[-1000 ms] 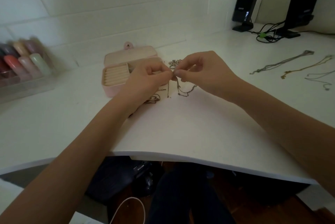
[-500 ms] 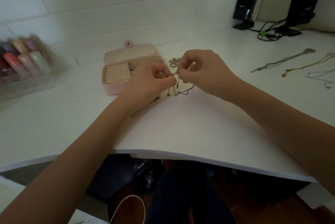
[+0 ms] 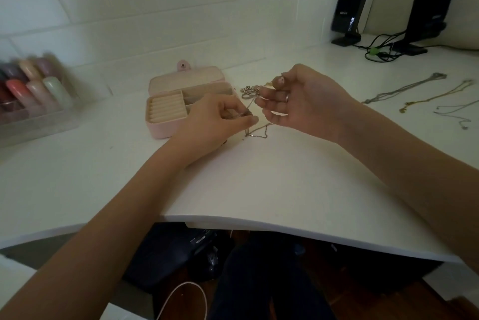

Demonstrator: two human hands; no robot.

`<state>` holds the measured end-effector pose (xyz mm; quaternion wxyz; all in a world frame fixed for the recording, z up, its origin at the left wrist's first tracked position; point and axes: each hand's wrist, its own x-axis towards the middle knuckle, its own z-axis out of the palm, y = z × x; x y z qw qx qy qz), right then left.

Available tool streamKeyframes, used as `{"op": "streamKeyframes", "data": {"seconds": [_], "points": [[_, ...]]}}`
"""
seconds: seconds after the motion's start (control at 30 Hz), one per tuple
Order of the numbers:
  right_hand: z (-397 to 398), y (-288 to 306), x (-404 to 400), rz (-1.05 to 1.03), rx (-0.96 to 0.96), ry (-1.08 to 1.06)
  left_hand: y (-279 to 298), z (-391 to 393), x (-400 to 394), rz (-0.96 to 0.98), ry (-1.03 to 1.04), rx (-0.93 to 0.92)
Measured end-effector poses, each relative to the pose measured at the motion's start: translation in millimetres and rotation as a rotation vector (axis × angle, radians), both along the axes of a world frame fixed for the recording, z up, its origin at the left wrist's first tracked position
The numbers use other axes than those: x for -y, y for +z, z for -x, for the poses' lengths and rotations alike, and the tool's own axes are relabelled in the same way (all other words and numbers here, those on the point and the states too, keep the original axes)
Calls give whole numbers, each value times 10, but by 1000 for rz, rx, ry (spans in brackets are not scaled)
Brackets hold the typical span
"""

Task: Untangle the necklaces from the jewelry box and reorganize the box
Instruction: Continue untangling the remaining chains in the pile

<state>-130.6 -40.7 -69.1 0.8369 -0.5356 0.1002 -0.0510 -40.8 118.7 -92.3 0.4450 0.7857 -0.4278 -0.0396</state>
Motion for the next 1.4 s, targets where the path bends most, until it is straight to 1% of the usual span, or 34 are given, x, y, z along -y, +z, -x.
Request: {"op": "streamKeyframes", "data": {"seconds": [0.17,0.27,0.33,0.4,0.5,0.63,0.77,0.87,1.0,1.13,1.23,1.4], "points": [[-19,-17,12,112,82,-20,73,99,-27,38,-100,-188],[-30,-40,-35,230,91,-30,109,109,-17,117,-113,-326],[-33,-71,-76,347,62,-54,125,110,-17,140,-105,-418],[-29,-110,-122,468,44,-55,134,119,-16,146,-85,-462],[-18,-135,-181,485,47,-8,132,136,-9,153,-24,-471],[-30,-138,-164,537,26,-6,124,138,-19,148,-67,-436],[-4,-110,-130,551,49,30,135,114,-37,159,-69,-460],[6,-108,-97,591,57,28,142,126,-37,143,-68,-430],[5,-118,-70,632,-7,43,136,127,-25,175,-46,-435],[17,-107,-74,701,-13,107,135,139,-11,170,-40,-388],[20,-104,-82,682,-5,113,128,144,0,175,-33,-363],[34,-101,-75,542,-13,95,120,105,1,220,-8,-379]]}}
